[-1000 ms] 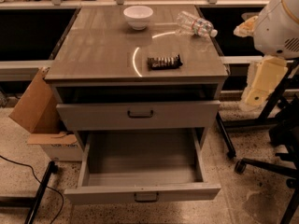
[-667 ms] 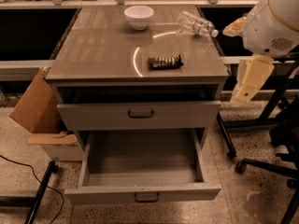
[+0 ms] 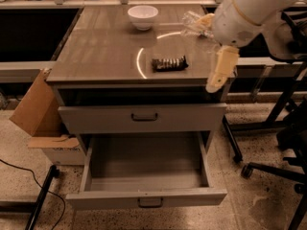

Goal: Place rxbar chocolate into middle drawer

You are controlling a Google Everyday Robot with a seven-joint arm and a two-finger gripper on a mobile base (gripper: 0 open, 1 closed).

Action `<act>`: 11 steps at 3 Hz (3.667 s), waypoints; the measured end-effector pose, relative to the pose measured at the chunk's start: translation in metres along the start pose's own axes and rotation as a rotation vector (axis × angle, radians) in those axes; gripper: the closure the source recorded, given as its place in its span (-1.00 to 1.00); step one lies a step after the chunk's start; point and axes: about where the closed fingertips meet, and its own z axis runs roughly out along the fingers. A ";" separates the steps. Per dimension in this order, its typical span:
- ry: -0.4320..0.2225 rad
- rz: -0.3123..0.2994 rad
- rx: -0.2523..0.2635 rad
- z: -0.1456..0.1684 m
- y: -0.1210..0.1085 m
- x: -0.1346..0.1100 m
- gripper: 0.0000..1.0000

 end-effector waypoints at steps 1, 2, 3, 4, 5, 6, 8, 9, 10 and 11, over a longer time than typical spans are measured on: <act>-0.116 -0.013 -0.035 0.043 -0.042 -0.008 -1.00; -0.120 -0.010 -0.033 0.045 -0.042 -0.007 -1.00; -0.200 0.079 0.006 0.063 -0.062 0.011 -1.00; -0.302 0.187 0.052 0.084 -0.088 0.034 -1.00; -0.356 0.266 0.075 0.105 -0.107 0.045 -1.00; -0.401 0.334 0.073 0.122 -0.122 0.044 -1.00; -0.420 0.446 0.021 0.150 -0.134 0.030 -1.00; -0.401 0.467 -0.003 0.162 -0.130 0.022 -0.71; -0.384 0.491 -0.025 0.176 -0.124 0.020 -0.24; -0.386 0.497 -0.027 0.176 -0.124 0.019 0.23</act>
Offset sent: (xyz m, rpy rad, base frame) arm 0.0351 0.0233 -0.0150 0.0734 0.0289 0.0584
